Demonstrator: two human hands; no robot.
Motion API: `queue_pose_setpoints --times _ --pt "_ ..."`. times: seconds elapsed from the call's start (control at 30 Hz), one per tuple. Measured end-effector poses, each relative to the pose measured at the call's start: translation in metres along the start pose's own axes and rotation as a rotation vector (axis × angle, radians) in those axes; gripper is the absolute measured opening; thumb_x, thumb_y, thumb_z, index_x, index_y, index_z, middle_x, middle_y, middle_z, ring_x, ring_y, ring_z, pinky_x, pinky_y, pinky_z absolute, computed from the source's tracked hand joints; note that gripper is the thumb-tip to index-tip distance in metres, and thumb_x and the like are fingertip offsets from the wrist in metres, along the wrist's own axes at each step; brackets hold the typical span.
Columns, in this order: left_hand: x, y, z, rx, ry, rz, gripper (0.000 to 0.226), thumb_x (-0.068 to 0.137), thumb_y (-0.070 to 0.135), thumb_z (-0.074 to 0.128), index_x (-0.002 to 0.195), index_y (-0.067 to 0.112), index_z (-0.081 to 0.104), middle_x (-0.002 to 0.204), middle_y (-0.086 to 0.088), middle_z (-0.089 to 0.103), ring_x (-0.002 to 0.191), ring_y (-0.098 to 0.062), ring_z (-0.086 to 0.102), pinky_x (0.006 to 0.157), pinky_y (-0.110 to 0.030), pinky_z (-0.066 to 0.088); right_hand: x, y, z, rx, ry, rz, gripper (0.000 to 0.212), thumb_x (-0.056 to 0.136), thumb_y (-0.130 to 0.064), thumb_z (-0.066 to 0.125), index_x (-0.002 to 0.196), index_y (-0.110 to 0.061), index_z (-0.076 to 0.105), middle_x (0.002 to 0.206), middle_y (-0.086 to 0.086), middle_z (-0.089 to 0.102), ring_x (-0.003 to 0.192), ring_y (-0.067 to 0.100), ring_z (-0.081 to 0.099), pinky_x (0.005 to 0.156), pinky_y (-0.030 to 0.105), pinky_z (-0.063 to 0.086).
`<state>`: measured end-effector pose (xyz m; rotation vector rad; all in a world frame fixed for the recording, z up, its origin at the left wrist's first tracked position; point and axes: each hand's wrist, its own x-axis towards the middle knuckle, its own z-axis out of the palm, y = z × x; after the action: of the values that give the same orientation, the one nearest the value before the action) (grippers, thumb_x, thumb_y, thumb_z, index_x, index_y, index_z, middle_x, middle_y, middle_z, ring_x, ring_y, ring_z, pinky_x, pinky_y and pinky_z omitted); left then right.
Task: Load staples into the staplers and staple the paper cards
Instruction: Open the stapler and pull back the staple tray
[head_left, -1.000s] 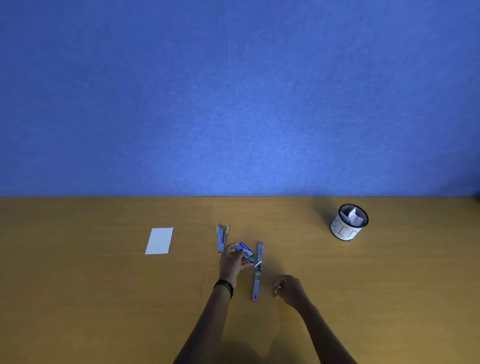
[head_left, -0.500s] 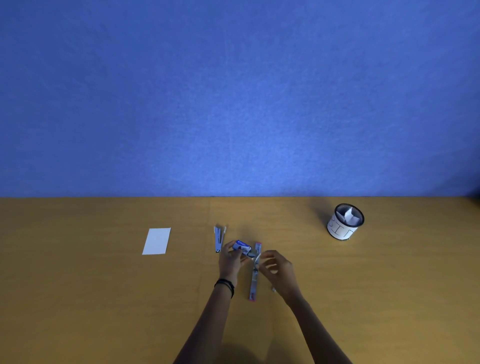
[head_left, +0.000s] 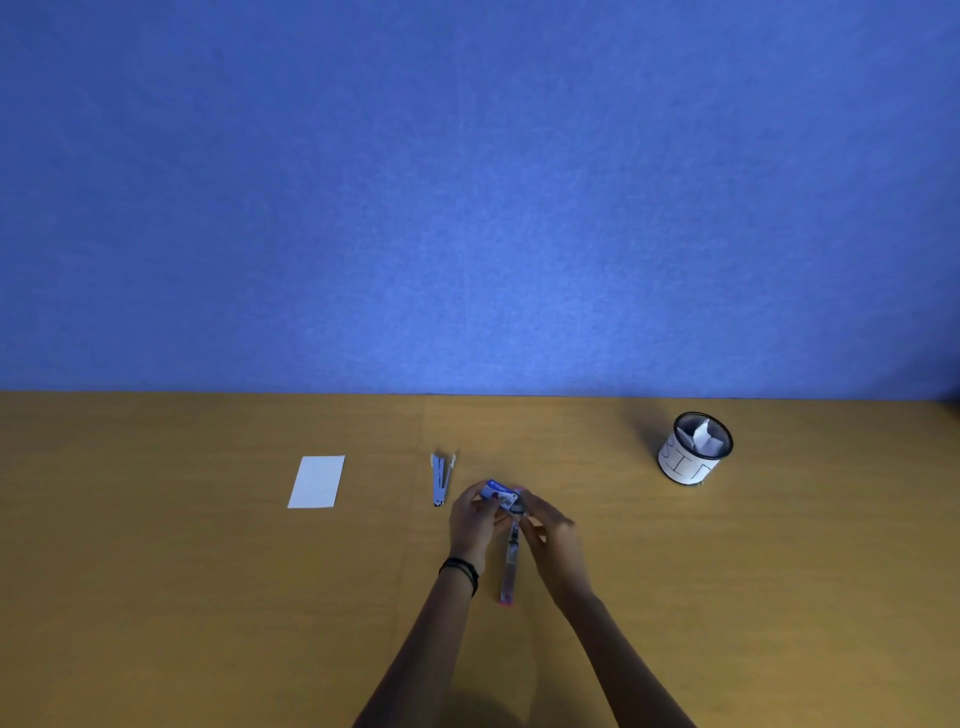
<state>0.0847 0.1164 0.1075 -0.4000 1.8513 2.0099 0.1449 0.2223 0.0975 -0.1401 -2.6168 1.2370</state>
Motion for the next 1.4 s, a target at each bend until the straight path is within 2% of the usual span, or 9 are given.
queue_pose_setpoints --times 0.23,0.37,0.53,0.6,0.7,0.87,1.07,1.27,1.4 --pt "0.002 0.001 0.005 0.029 -0.028 0.018 0.033 0.093 0.0 0.052 0.126 -0.003 0.052 0.097 -0.015 0.064 0.075 -0.016 0.066 0.058 -0.014 0.056 0.005 0.002 0.001 -0.114 -0.107 0.038 0.059 0.096 -0.008 0.045 0.147 -0.011 0.016 0.129 0.012 0.058 0.105 0.019 0.062 0.074 0.007 0.038" --pt "0.003 0.0 0.008 0.065 -0.038 0.05 0.033 0.093 0.001 0.054 0.125 -0.005 0.054 0.11 -0.025 0.063 0.091 -0.027 0.066 0.065 -0.018 0.058 0.01 0.002 0.005 -0.161 -0.175 0.057 0.069 0.096 -0.004 0.039 0.148 -0.019 -0.005 0.153 0.008 0.028 0.136 0.022 0.038 0.095 0.024 0.044" --pt "0.001 0.0 0.008 0.068 -0.052 0.065 0.03 0.092 0.002 0.055 0.122 -0.004 0.057 0.11 -0.022 0.065 0.09 -0.023 0.066 0.065 -0.017 0.058 0.014 0.003 0.002 -0.149 -0.204 0.049 0.08 0.096 -0.01 0.042 0.142 -0.034 -0.02 0.134 0.012 0.051 0.108 0.019 0.059 0.08 0.023 0.049" --pt "0.001 0.0 0.006 0.066 -0.063 0.065 0.03 0.091 0.003 0.057 0.121 -0.002 0.058 0.107 -0.019 0.066 0.087 -0.018 0.067 0.063 -0.016 0.057 0.017 0.005 0.0 -0.123 -0.217 0.047 0.079 0.096 -0.011 0.044 0.145 -0.03 -0.015 0.135 0.01 0.052 0.105 0.016 0.061 0.081 0.023 0.049" --pt "0.004 0.002 0.007 0.019 -0.07 0.045 0.027 0.091 0.002 0.057 0.118 -0.002 0.06 0.103 -0.018 0.066 0.087 -0.02 0.066 0.063 -0.016 0.057 0.021 0.007 -0.002 -0.036 -0.157 0.074 0.06 0.097 -0.014 0.045 0.148 -0.022 0.014 0.13 0.008 0.057 0.109 0.019 0.061 0.086 0.025 0.05" --pt "0.009 0.008 0.01 -0.049 -0.099 -0.026 0.024 0.09 0.002 0.055 0.112 -0.002 0.064 0.087 -0.011 0.066 0.073 -0.013 0.065 0.057 -0.012 0.052 0.024 0.009 -0.002 -0.003 0.059 -0.033 0.027 0.092 -0.012 0.056 0.118 -0.008 0.058 0.12 0.006 0.062 0.11 0.017 0.061 0.09 0.024 0.049" --pt "0.016 0.013 0.012 -0.197 -0.134 -0.124 0.022 0.092 0.005 0.056 0.112 0.002 0.063 0.103 -0.015 0.068 0.086 -0.016 0.067 0.065 -0.014 0.056 0.029 0.01 -0.003 0.051 0.172 -0.089 0.022 0.087 -0.01 0.063 0.11 -0.008 0.063 0.11 0.004 0.066 0.102 0.012 0.063 0.087 0.016 0.049" --pt "0.024 0.01 0.01 -0.305 -0.17 -0.221 0.017 0.093 0.005 0.053 0.104 0.007 0.067 0.09 -0.007 0.073 0.075 -0.008 0.071 0.063 -0.015 0.055 0.034 0.017 -0.003 0.081 0.194 -0.098 0.022 0.086 -0.009 0.064 0.108 -0.006 0.065 0.11 0.004 0.067 0.103 0.013 0.064 0.086 0.031 0.056" --pt "0.028 0.008 0.008 -0.309 -0.201 -0.233 0.02 0.094 0.006 0.052 0.108 0.004 0.066 0.088 -0.006 0.075 0.079 -0.009 0.072 0.066 -0.016 0.056 0.038 0.018 -0.005 0.081 0.182 -0.13 0.021 0.083 -0.007 0.066 0.103 -0.012 0.068 0.109 -0.007 0.064 0.102 0.01 0.065 0.087 0.025 0.054"
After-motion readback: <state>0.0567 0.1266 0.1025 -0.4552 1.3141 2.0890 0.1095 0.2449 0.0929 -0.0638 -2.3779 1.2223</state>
